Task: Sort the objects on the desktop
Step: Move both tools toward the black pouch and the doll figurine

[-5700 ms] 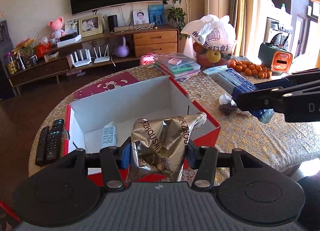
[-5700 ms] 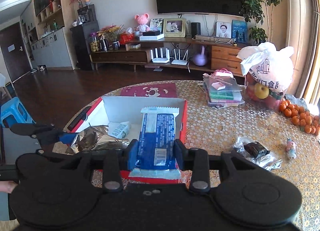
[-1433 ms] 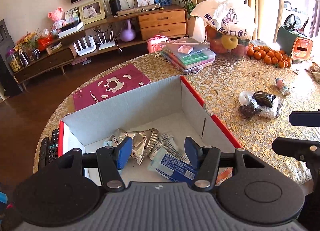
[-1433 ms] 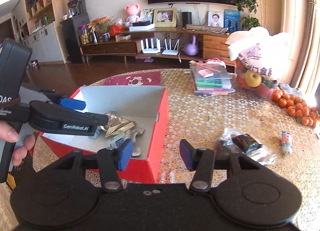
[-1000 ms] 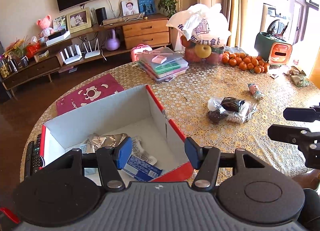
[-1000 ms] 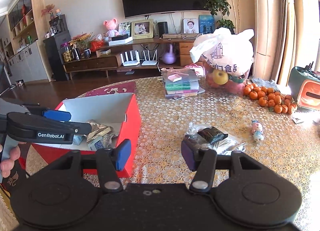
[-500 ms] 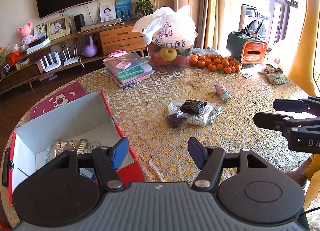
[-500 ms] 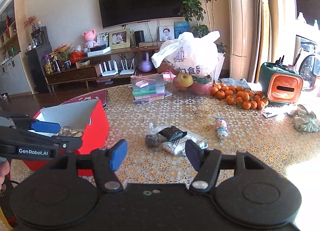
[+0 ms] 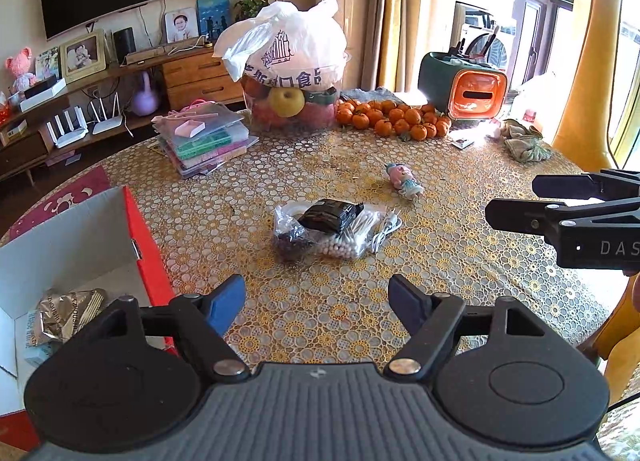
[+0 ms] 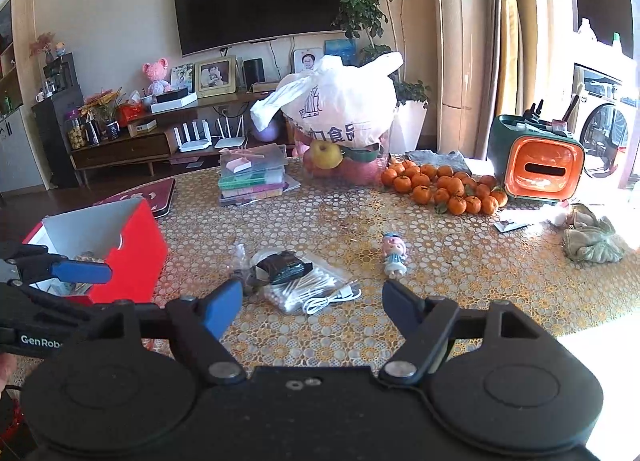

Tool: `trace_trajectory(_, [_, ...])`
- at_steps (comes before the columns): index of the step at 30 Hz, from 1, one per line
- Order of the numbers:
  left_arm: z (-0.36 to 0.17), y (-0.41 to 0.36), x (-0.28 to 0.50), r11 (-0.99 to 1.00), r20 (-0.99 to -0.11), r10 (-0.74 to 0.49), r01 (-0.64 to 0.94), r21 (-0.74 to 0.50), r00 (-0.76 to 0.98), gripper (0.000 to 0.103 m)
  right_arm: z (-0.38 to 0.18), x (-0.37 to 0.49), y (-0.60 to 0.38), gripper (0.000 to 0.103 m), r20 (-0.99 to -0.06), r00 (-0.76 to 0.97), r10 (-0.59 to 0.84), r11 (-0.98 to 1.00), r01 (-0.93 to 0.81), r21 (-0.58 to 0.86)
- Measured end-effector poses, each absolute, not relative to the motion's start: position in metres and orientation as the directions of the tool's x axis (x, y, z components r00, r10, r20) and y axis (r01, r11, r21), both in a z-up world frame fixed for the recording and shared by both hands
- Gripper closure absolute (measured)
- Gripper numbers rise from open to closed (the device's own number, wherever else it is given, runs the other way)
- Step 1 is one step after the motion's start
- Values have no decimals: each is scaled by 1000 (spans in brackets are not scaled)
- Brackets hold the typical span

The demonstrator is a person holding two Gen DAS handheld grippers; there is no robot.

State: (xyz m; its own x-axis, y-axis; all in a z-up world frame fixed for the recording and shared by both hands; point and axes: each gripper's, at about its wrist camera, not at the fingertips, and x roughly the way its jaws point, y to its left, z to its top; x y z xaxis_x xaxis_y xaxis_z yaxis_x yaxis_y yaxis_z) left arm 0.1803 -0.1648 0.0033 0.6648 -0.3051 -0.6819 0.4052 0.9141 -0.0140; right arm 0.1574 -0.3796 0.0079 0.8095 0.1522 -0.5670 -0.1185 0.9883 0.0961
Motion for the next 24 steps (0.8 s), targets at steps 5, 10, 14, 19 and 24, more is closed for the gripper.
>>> trace_trajectory(5, [-9, -171, 195, 922, -688, -299, 386, -30, 661, 23, -2, 172, -392, 25, -579, 804, 134, 991, -102, 88])
trace_trajectory(10, [-22, -175, 212, 930, -686, -285, 366, -29, 669, 21, -12, 190, -404, 25, -592, 797, 120, 992, -75, 100])
trace_trajectory(14, [-31, -177, 226, 939, -689, -275, 343, -41, 671, 20, -20, 205, -412, 25, -604, 790, 109, 993, -62, 97])
trace_trajectory(19, [-41, -181, 243, 946, -694, -257, 323, -38, 672, 20, -33, 224, -416, 25, -621, 778, 94, 995, -55, 81])
trace_trajectory(24, [-53, -186, 259, 950, -705, -244, 311, -35, 666, 20, -45, 240, -419, 25, -637, 765, 94, 995, -57, 79])
